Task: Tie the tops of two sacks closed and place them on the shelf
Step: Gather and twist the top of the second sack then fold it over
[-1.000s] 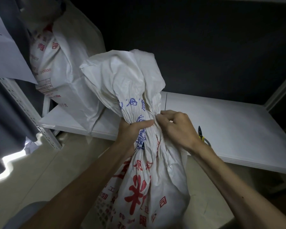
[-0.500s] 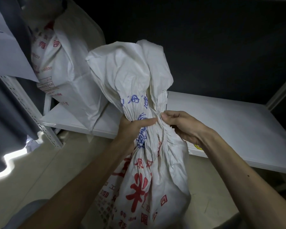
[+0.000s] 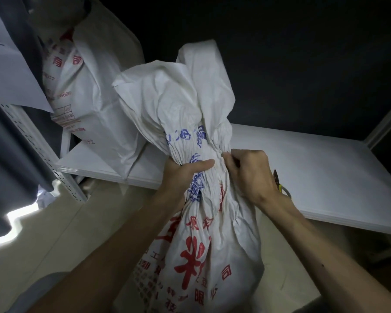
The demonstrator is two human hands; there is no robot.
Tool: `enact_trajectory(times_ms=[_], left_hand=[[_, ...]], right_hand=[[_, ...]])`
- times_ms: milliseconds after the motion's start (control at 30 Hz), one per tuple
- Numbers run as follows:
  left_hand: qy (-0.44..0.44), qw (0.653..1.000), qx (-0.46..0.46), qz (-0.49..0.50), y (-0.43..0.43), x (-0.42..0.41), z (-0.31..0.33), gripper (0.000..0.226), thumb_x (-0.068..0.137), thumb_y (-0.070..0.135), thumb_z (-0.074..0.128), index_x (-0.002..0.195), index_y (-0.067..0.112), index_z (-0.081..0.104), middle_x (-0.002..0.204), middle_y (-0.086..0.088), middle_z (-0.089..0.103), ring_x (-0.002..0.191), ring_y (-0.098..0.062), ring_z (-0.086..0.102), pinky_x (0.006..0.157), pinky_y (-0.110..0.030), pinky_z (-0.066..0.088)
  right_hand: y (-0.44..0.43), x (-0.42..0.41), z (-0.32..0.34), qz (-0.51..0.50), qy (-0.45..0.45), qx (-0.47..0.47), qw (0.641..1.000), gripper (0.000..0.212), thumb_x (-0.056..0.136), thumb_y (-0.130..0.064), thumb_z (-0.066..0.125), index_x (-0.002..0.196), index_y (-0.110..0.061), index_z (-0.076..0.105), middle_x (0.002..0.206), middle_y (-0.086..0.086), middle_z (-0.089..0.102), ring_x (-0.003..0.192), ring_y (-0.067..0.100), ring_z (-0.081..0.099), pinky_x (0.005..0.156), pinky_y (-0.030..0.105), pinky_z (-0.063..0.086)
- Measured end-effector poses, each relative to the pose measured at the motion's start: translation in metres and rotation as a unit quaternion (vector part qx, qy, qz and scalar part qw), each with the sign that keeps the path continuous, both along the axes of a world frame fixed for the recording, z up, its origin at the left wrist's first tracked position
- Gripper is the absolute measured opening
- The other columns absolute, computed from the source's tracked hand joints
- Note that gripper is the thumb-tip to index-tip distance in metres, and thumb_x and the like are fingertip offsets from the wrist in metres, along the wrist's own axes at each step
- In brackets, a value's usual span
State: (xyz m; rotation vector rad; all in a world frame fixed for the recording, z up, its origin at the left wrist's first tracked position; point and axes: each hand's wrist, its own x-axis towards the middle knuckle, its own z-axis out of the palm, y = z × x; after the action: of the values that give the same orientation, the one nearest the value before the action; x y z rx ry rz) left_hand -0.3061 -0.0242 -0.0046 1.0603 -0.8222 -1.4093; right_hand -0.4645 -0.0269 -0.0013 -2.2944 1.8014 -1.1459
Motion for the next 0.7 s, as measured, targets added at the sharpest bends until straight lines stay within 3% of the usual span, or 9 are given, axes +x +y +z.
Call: enact_trajectory(times_ms=[133, 200, 300, 367, 400, 500, 600, 633, 700], left_hand=[[-0.005, 1.000, 0.003, -0.010, 0.001, 0.000, 0.001, 0.040, 0.071, -0.008, 0.080, 0.106, 0.009, 0.071, 0.101, -0.004, 0.077, 0.091, -0.020, 0.075, 0.075, -0.031, 0.062], [0.003, 1.000, 0.001, -0.016, 0.001, 0.000, 0.001, 0.035, 0.072, -0.010, 0.078, 0.100, 0.011, 0.072, 0.095, -0.003, 0.078, 0.087, -0.020, 0.075, 0.069, -0.028, 0.061], [0.019, 1.000, -0.003, -0.020, 0.000, 0.000, 0.001, 0.033, 0.075, -0.012, 0.074, 0.100, 0.010, 0.071, 0.094, -0.003, 0.078, 0.084, -0.018, 0.075, 0.065, -0.025, 0.059], [0.016, 1.000, -0.004, -0.014, -0.002, 0.001, 0.001, 0.036, 0.075, -0.011, 0.075, 0.105, 0.008, 0.070, 0.099, -0.006, 0.077, 0.086, -0.019, 0.075, 0.066, -0.025, 0.059], [0.011, 1.000, -0.005, -0.010, -0.002, 0.001, 0.001, 0.036, 0.075, -0.010, 0.076, 0.105, 0.009, 0.070, 0.099, -0.005, 0.077, 0.086, -0.018, 0.075, 0.066, -0.025, 0.059], [-0.007, 1.000, -0.008, -0.004, -0.005, 0.001, -0.001, 0.039, 0.072, -0.007, 0.079, 0.105, 0.012, 0.071, 0.102, -0.004, 0.077, 0.090, -0.017, 0.074, 0.073, -0.029, 0.060], [-0.008, 1.000, -0.002, -0.002, -0.007, 0.003, -0.002, 0.048, 0.069, -0.007, 0.081, 0.113, 0.008, 0.070, 0.106, -0.004, 0.076, 0.093, -0.018, 0.074, 0.076, -0.029, 0.060], [-0.006, 1.000, -0.001, -0.005, -0.008, 0.004, -0.003, 0.048, 0.069, -0.008, 0.081, 0.113, 0.008, 0.070, 0.105, -0.004, 0.076, 0.092, -0.018, 0.074, 0.074, -0.028, 0.060], [-0.007, 1.000, 0.003, -0.015, -0.006, 0.004, -0.002, 0.047, 0.070, -0.009, 0.080, 0.112, 0.008, 0.070, 0.104, -0.004, 0.076, 0.091, -0.017, 0.074, 0.072, -0.026, 0.060]], right_hand=[[-0.001, 0.007, -0.008, 0.004, 0.046, 0.005, 0.999, 0.042, 0.100, -0.022, 0.049, 0.061, -0.007, 0.047, 0.052, 0.005, 0.044, 0.048, 0.027, 0.041, 0.051, 0.033, 0.034], [-0.001, 0.008, -0.008, 0.026, 0.042, 0.001, 0.999, 0.042, 0.099, -0.021, 0.050, 0.060, -0.008, 0.046, 0.050, 0.002, 0.044, 0.047, 0.021, 0.040, 0.052, 0.031, 0.034], [-0.002, 0.008, -0.001, 0.059, -0.059, 0.082, 0.993, 0.044, 0.100, -0.021, 0.047, 0.058, -0.014, 0.039, 0.047, -0.008, 0.037, 0.047, 0.009, 0.035, 0.050, 0.017, 0.030], [-0.003, 0.007, 0.002, 0.069, -0.119, 0.176, 0.975, 0.043, 0.100, -0.025, 0.046, 0.059, -0.010, 0.045, 0.050, -0.009, 0.043, 0.051, 0.005, 0.036, 0.055, 0.016, 0.034], [-0.003, 0.006, 0.003, 0.082, -0.151, 0.218, 0.961, 0.042, 0.099, -0.028, 0.047, 0.064, -0.005, 0.051, 0.057, -0.008, 0.051, 0.056, 0.002, 0.039, 0.062, 0.023, 0.041], [-0.003, 0.006, 0.006, 0.136, -0.339, 0.336, 0.868, 0.042, 0.096, -0.026, 0.047, 0.094, 0.014, 0.058, 0.100, 0.024, 0.070, 0.082, 0.021, 0.059, 0.091, 0.051, 0.051], [-0.002, 0.002, 0.011, 0.168, -0.533, 0.391, 0.731, 0.031, 0.100, -0.001, 0.038, 0.109, 0.019, 0.060, 0.109, 0.030, 0.067, 0.099, 0.032, 0.068, 0.094, 0.040, 0.054], [-0.004, 0.000, 0.011, 0.170, -0.563, 0.394, 0.706, 0.029, 0.100, 0.003, 0.038, 0.110, 0.018, 0.061, 0.107, 0.027, 0.069, 0.099, 0.030, 0.069, 0.091, 0.035, 0.056], [-0.006, -0.003, 0.009, 0.157, -0.582, 0.396, 0.693, 0.021, 0.097, 0.005, 0.045, 0.103, 0.013, 0.064, 0.093, 0.019, 0.073, 0.086, 0.021, 0.072, 0.079, 0.025, 0.059]])
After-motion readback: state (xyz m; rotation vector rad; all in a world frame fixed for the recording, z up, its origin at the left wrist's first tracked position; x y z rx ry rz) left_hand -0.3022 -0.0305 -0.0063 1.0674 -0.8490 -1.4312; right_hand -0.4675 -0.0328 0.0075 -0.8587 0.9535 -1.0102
